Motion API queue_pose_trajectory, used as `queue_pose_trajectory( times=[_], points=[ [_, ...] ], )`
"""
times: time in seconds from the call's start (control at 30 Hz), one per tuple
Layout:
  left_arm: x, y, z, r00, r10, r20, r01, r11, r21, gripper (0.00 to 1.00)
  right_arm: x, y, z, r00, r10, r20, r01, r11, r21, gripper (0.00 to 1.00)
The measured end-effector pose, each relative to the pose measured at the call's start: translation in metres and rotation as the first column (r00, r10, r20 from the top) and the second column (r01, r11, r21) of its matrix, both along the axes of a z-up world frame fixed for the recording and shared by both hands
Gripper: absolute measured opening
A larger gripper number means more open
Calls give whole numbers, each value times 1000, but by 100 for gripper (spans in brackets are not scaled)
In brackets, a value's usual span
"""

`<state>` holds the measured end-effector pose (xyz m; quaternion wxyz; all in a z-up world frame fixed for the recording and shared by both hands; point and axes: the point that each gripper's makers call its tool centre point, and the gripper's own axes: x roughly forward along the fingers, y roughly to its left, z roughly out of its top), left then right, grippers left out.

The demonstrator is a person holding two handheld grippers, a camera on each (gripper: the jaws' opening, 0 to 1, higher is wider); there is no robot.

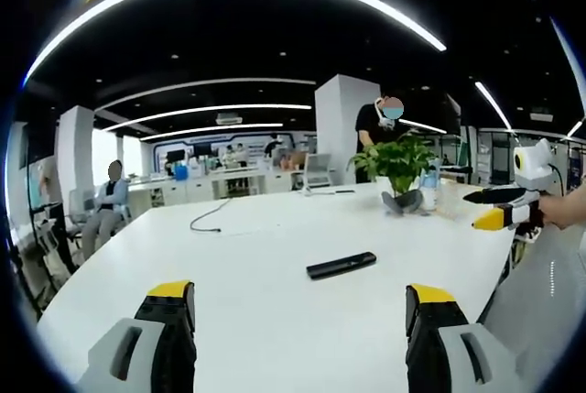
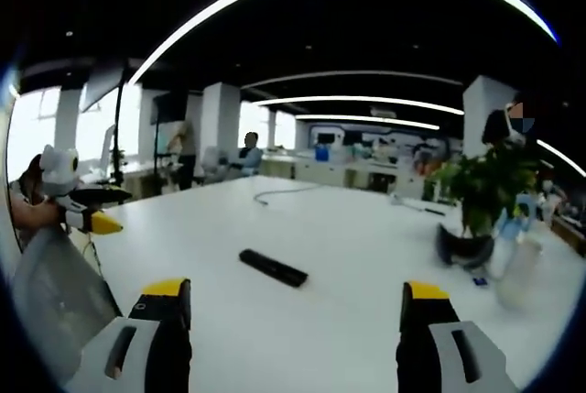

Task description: Press the specified remote control buttons in sequence, fully releasing each button before pressing the next.

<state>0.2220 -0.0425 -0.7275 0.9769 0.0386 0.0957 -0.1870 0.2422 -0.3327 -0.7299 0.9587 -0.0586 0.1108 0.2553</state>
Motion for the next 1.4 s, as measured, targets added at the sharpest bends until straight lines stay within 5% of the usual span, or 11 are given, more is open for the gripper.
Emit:
queue_pose_trajectory(
  times=[1.4],
  points=[
    [-2, 0, -5, 1000, -8, -27, 8, 1000, 2, 98, -4, 6, -7, 999, 12, -33, -14, 999, -47, 90]
  ],
)
